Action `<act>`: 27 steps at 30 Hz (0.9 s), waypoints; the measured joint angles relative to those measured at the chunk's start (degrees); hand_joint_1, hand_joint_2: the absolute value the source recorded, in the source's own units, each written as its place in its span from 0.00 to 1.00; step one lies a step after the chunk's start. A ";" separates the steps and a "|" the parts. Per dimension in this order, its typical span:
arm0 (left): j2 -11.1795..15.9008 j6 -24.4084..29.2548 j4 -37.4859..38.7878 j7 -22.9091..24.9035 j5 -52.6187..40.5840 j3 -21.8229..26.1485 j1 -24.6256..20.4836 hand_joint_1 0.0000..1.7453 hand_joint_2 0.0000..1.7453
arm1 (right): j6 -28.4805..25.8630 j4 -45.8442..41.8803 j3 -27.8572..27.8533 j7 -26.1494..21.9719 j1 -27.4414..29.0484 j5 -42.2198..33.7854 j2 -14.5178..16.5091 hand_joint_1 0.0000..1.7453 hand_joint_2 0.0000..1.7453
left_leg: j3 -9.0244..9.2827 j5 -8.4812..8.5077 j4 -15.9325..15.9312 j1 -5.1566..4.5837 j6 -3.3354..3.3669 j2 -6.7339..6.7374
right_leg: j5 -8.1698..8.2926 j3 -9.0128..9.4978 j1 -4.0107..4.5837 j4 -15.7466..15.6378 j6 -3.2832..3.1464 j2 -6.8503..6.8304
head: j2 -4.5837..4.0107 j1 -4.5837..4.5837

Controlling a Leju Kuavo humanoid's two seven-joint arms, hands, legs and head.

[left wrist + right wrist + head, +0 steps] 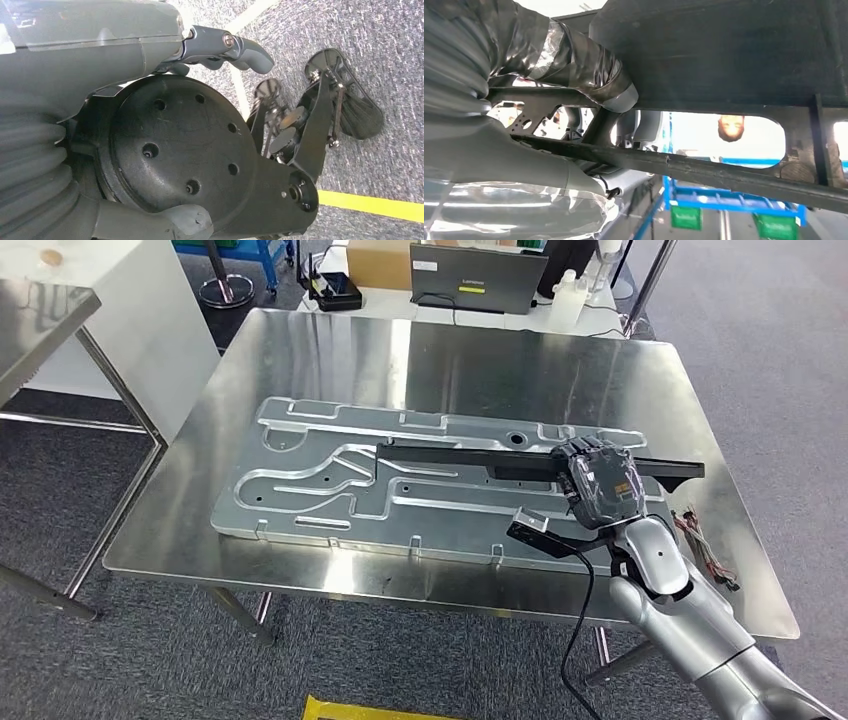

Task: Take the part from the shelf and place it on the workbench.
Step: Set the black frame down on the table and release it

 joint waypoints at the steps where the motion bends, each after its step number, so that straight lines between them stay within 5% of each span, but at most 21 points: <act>1: 0.00 -0.01 0.00 0.01 0.02 0.00 0.04 0.00 1.00 | 0.02 0.13 -0.03 0.01 0.11 0.02 0.06 1.00 1.00 | 0.32 -0.31 0.01 -0.01 0.03 -0.02 | -0.23 -2.06 -0.06 2.71 0.14 -0.01 | 0.00 0.00; 3: 0.00 -0.02 0.00 0.02 0.05 0.00 0.12 0.00 1.00 | 0.03 0.30 -0.03 -0.02 0.25 0.09 0.19 1.00 1.00 | 1.29 -1.06 0.09 0.01 -0.13 -0.12 | 3.15 -3.06 -0.19 1.53 0.32 -0.04 | 0.00 0.00; 5: 0.00 -0.02 0.00 -0.03 0.10 0.00 0.24 0.00 1.00 | 0.04 0.37 -0.04 -0.03 0.23 0.14 0.29 1.00 1.00 | 2.35 -1.99 0.29 -0.04 -0.55 -0.23 | 8.53 -0.67 -0.30 -5.79 0.34 -0.12 | 0.00 0.00; 7: 0.02 -0.04 0.00 -0.30 0.37 0.01 0.35 0.00 1.00 | 0.07 0.47 -0.09 -0.02 0.21 0.14 0.43 1.00 1.00 | 2.63 -2.78 0.72 -0.29 -1.15 -0.36 | 10.50 1.25 -0.19 -11.06 -0.08 -0.15 | 0.00 -0.01; 11: 0.09 -0.19 0.00 -1.02 0.85 0.02 0.41 0.00 1.00 | 0.15 0.71 -0.11 -0.02 0.47 0.16 0.91 1.00 1.00 | 2.51 -3.09 0.74 -0.59 -0.40 -0.30 | 10.06 1.40 -0.02 -12.10 -0.75 -0.03 | 0.00 -0.02; 16: 0.09 -0.19 0.00 -1.33 1.18 0.02 0.49 0.00 1.00 | 0.18 1.38 -0.11 -0.02 0.53 0.16 1.46 1.00 1.00 | 2.93 -3.13 0.11 -0.51 -0.39 -0.17 | 9.66 1.50 0.20 -12.07 -1.37 0.02 | 0.00 -0.02; 21: 0.09 -0.19 0.00 -1.53 1.32 0.02 0.54 0.00 1.00 | 0.02 2.87 -0.11 -0.14 0.55 0.20 2.41 1.00 1.00 | 3.00 -3.22 -0.10 -0.33 -1.70 -0.15 | 9.54 1.54 0.37 -11.94 -1.56 0.01 | 0.00 -0.02; 25: 0.09 -0.26 0.00 -1.55 1.37 0.02 0.57 0.00 1.00 | -0.16 4.34 -0.11 -0.33 0.49 0.33 3.36 0.00 0.00 | 3.05 -3.22 -0.12 -0.30 -1.91 -0.13 | 9.54 1.64 0.48 -11.94 -1.55 0.02 | 0.00 -0.02; 27: 0.09 -0.40 0.00 -1.53 1.44 0.02 0.60 0.00 1.00 | -0.27 5.09 -0.11 -0.40 0.42 0.34 3.92 0.00 0.00 | 3.10 -3.21 -0.12 -0.30 -1.91 -0.13 | 9.55 1.72 0.43 -11.95 -1.54 0.01 | 0.00 -0.02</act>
